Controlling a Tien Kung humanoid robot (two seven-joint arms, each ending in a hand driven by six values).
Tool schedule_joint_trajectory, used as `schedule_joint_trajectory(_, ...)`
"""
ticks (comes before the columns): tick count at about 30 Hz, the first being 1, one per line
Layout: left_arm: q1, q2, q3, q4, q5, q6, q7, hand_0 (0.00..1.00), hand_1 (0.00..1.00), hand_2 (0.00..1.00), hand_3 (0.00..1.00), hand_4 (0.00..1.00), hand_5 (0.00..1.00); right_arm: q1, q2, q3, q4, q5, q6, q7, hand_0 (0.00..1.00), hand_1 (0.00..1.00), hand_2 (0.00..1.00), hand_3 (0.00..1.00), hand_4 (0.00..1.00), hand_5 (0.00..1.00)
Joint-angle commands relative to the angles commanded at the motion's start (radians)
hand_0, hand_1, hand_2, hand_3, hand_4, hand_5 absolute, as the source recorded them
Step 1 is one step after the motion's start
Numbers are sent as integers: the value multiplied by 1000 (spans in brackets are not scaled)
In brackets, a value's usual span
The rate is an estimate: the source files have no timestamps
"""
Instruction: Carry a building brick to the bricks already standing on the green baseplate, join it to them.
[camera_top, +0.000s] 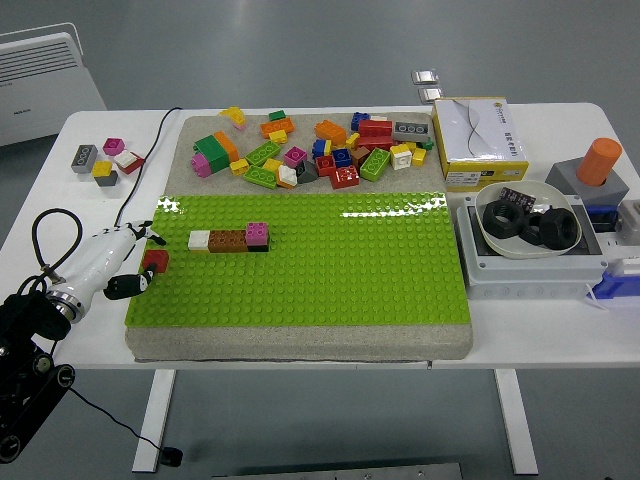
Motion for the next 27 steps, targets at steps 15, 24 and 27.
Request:
schedule_joint_trajectory(15, -9, 15, -5, -28, -13, -26, 0, 946, 942, 946, 713, 529, 2, 3, -2, 7, 0, -12, 3, -1, 521, 590, 763, 853, 929, 998)
schedule_joint_trajectory(24, -17, 25, -5, -34, -20, -73, 24, 948, 951, 958, 781, 567, 2, 3, -2, 5, 0, -12, 3, -3, 521, 586, 762, 850, 929, 998)
schedule_joint_trajectory(27, -23, 33, 0, -42, -36, -110, 39, 948, 951, 958, 781, 567, 2, 3, -2, 7, 0, -14, 3, -3, 521, 586, 762, 850, 929, 998)
